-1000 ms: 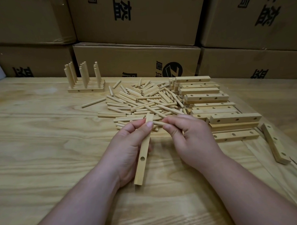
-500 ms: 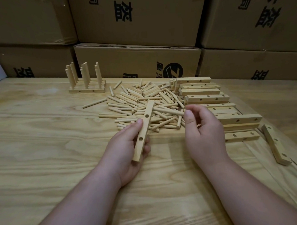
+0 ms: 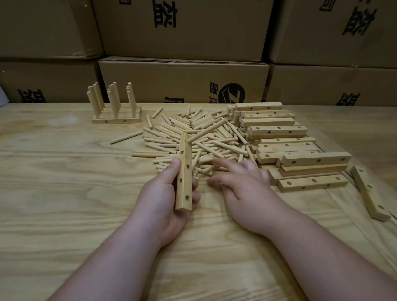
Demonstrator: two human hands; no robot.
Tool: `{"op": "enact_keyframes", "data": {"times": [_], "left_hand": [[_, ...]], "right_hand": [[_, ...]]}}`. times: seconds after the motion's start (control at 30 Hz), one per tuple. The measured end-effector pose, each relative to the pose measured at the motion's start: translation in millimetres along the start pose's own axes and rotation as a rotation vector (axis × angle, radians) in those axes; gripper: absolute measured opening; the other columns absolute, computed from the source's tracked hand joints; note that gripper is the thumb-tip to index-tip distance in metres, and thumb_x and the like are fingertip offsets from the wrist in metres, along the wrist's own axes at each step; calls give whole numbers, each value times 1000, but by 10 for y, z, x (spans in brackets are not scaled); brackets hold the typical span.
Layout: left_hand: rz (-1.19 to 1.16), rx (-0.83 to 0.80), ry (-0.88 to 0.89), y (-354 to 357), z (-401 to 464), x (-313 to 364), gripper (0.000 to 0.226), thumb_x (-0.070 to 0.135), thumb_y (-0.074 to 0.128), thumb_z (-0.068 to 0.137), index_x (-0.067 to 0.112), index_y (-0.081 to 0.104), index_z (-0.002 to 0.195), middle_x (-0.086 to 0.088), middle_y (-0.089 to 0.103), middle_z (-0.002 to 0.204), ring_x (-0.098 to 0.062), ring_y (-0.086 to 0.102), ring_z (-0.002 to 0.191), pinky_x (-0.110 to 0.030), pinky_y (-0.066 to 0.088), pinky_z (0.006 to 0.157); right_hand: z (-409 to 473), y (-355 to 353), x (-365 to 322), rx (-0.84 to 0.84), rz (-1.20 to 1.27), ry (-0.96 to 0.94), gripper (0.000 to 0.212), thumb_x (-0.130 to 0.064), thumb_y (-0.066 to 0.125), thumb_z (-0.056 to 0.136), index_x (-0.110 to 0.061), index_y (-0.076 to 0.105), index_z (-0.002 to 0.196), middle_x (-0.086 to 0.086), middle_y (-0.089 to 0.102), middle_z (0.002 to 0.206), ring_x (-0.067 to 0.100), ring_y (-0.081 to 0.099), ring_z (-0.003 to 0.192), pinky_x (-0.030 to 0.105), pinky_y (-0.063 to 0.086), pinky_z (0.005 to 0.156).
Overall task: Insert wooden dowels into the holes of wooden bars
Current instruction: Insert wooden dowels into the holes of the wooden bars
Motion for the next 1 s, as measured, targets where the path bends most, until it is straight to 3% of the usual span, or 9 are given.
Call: {"op": "enact_keyframes", "data": {"times": [0.17,0.33,0.43,0.63,0.77,0.9,1.0], "left_hand": [[-1,-16,-18,9,-8,4,28,35,56,102,10,67,104,-5,59,66,-14,53,53,-23,42,42],[-19,-11,-16,21,-20,8,27,34,56,101,10,67,107,-5,59,69,-14,54,56,-23,42,43],[-18,-9,-16,22,-29,12,28,34,56,101,10,67,111,-4,59,70,-13,54,57,-23,42,44],[-37,-15,-19,21,-17,9,29,34,55,102,10,65,115,-4,58,75,-13,54,57,-23,42,44],[-70,-29,-18,22,-13,19,31,34,50,103,10,62,119,-4,55,75,-13,49,54,-21,37,44],[-62,-38,-11,30,-10,14,32,35,49,103,10,63,118,-3,54,72,-12,47,53,-22,35,44],[-31,-37,1,28,-2,2,34,37,52,102,10,65,117,-2,54,71,-12,46,53,-21,35,44]], "right_hand": [[6,12,8,-36,-30,-6,45,-23,38,94,-48,60,124,-31,29,154,8,26,124,27,8,85],[-5,-41,-30,97,-3,8,37,-15,45,93,-42,63,111,-26,48,126,8,33,116,31,17,91],[-1,-61,-18,122,-34,64,38,-13,46,93,-43,59,113,-26,51,125,8,33,115,32,17,90],[-3,-51,3,126,-112,128,31,-33,53,94,-44,57,122,-22,53,120,9,33,115,31,13,85],[-5,-69,44,128,-144,194,15,-47,56,92,-39,66,101,-18,48,112,13,34,114,38,18,94],[0,-142,-9,279,20,114,6,-42,48,99,-40,53,96,-19,55,97,12,45,101,37,29,91],[-37,-215,-65,413,291,7,12,-39,50,99,-33,60,102,-22,56,77,8,54,76,33,45,69]]}}
Point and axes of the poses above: each hand's wrist, its own z-axis towards the middle knuckle, its own y-axis out of the palm, x = y × z, the point moved 2 cm from there along z, towards the middle knuckle
